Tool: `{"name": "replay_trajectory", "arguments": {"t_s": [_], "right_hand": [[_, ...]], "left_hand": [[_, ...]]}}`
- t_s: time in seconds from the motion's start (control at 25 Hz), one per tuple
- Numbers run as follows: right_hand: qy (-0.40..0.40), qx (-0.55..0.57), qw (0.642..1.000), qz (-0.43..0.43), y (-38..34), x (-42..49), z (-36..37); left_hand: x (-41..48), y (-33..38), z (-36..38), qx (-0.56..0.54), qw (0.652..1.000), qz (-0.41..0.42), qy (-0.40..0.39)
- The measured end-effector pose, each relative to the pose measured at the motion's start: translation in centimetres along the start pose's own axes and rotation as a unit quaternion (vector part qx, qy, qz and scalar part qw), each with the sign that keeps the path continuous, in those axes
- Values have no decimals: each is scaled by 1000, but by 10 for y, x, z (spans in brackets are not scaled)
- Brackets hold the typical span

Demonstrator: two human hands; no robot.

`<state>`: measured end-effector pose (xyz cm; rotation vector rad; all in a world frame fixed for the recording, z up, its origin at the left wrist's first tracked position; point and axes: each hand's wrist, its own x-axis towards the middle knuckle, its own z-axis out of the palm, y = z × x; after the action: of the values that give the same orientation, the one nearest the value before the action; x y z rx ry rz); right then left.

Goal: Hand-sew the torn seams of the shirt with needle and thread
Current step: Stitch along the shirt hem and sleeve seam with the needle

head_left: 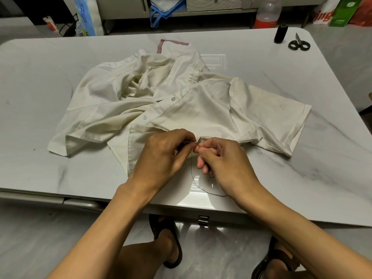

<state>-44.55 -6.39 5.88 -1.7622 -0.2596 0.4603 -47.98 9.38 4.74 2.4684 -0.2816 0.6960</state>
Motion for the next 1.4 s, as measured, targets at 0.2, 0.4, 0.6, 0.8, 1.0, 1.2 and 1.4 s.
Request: {"name": "replay_trajectory", "arguments": {"t_s": [0.2, 0.4, 0.6, 0.8, 1.0, 1.2, 1.4], "right_hand": [[-16, 9, 1000, -4, 4, 0, 3], [2, 29, 1000, -9, 5, -3, 3], [18, 6, 999, -37, 3, -4, 1], [11, 23, 998, -55, 1, -4, 2], [91, -92, 986, -109, -3, -8, -10], [164, -182, 959, -139, -8, 9, -30], [44, -134, 989, -54, -8, 15, -21]], "left_hand": [[0, -2, 1, -28, 998, -49, 14], [2, -4, 2, -30, 999, -35, 15], [1, -3, 1, -44, 999, 1, -9], [1, -3, 2, -50, 998, -24, -5], [2, -5, -4, -66, 996, -60, 6], [1, -3, -5, -78, 996, -49, 5], [2, -4, -4, -54, 998, -14, 3]]}}
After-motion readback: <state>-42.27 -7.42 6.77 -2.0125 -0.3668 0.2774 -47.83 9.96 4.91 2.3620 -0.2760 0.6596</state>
